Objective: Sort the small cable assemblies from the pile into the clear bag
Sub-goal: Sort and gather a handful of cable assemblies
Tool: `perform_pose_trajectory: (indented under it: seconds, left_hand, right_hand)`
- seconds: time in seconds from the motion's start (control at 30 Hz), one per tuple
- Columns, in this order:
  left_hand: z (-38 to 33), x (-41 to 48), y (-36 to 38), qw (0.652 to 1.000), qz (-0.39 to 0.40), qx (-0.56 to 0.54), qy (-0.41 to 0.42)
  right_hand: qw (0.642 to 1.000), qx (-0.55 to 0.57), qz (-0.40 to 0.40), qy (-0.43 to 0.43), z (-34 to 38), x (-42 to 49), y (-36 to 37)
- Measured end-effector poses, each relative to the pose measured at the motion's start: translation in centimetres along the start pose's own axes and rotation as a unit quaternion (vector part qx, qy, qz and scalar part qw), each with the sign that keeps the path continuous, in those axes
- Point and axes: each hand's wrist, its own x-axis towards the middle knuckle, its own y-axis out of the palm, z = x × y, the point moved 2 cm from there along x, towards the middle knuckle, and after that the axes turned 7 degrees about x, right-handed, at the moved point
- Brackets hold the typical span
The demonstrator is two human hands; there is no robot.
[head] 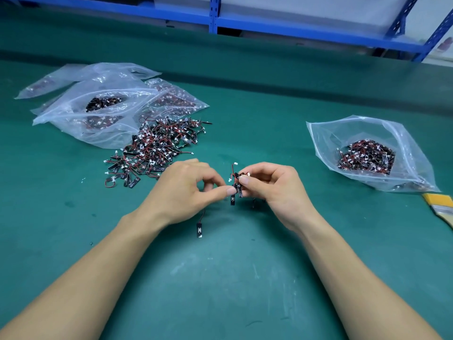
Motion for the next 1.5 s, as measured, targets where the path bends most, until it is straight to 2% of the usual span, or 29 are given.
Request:
perform_pose_trajectory:
  seconds: [0.17,0.3,0.6,0.87,1.0,1.1,1.3,1.5]
  left_hand:
    - [-0.3,-0.1,1.0,1.000,-0.017,0.004,-0.023]
    - [-0.2,0.0,0.9,0.999,-0.014,-0.026,-0.025]
    - [-0.3,-0.1,0.3,0.998,0.033,-0.050,-0.001]
    - [-0.1,-0.6,-0.4,0.982,0.183,-0.007,0.050]
    - [-0.4,-0.8,-0.2,0.974,0.217,0.037,0.061]
    - [-0.3,-0.7,-0.5,0.981,0.177,0.061,0.054]
    - [-1.4,-0.1,0.3,1.000,-0.001,0.022,0.018]
    - [-1.8,-0.2,1.4,0.998,-0.039,0.003,-0.046]
  right_hand:
    - [1.000,-0.005,0.021,0.008,-0.2,-0.2,0.5]
    - [1.000,-0.006,0.007,0.012,-0.2,-0.1,0.1]
    - [1.000,-0.001,-0.017,0.008,0.6,0.3,-1.3]
    - [0.999,0.021,-0.029,0.019,0.8,0.4,-2.0]
    - [0.999,0.024,-0.024,0.023,0.6,0.4,-1.6]
    - [0.999,0.025,-0.022,0.027,0.5,0.4,-1.5]
    - [0.999,0.017,0.004,0.031,0.2,0.1,-0.8]
    - [0.999,0.011,0.020,0.028,0.3,-0.2,-0.3]
